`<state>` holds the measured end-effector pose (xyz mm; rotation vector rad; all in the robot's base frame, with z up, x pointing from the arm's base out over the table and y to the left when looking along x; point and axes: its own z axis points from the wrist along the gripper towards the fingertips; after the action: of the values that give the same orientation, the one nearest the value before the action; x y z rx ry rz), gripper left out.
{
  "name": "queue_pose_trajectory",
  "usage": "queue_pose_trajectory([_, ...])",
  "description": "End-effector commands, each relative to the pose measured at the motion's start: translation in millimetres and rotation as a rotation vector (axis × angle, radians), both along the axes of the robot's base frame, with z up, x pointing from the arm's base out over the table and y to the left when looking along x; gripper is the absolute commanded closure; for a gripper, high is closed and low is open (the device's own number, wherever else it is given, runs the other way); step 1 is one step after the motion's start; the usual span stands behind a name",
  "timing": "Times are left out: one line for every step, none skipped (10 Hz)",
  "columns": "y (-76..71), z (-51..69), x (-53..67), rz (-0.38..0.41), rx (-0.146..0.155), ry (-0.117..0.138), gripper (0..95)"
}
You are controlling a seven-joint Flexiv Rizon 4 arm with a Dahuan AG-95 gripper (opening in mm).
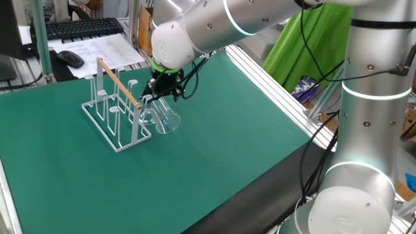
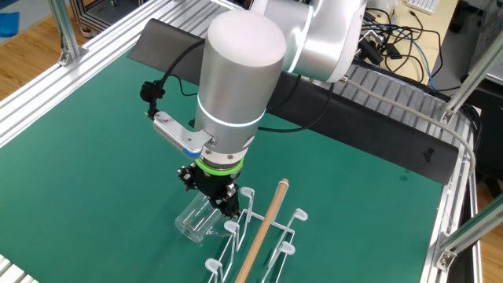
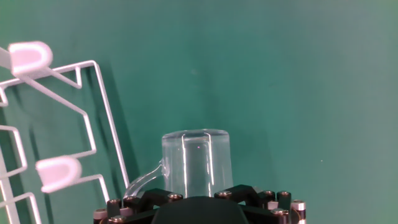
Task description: Put the cup on the cup rack
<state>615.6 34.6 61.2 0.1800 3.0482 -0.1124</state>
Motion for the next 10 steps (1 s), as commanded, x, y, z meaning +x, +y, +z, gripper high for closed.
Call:
queue_pose_trajectory([-0.5,0.5,-2.0,-0.002,-0.001,-0.005,0.0])
queue_pose_trajectory([-0.5,0.3,-2.1,0.0,-0.001,-0.007,0.0])
queue_pose_trajectory([-0.4,0.2,-2.1,-0.001,-0.002,-0.008,0.0])
queue_pose_trajectory([-0.5,0.0,-2.1,-0.006,-0.002,-0.009,0.0])
queue_pose_trajectory([-0.5,0.0,-2.1,-0.015,-0.002,-0.012,0.0])
queue_pose_trajectory([-0.5,0.0,-2.1,-0.019,-0.001,-0.012,0.0])
queue_pose_trajectory([-0.5,0.0,-2.1,-0.019,0.002,-0.012,0.0])
queue_pose_trajectory([-0.5,0.0,-2.1,-0.018,0.003,-0.013,0.0])
queue_pose_trajectory([-0.5,0.0,-2.1,-0.016,0.003,-0.014,0.0])
queue_pose_trajectory([-0.5,0.0,-2.1,-0.02,0.003,-0.014,0.0])
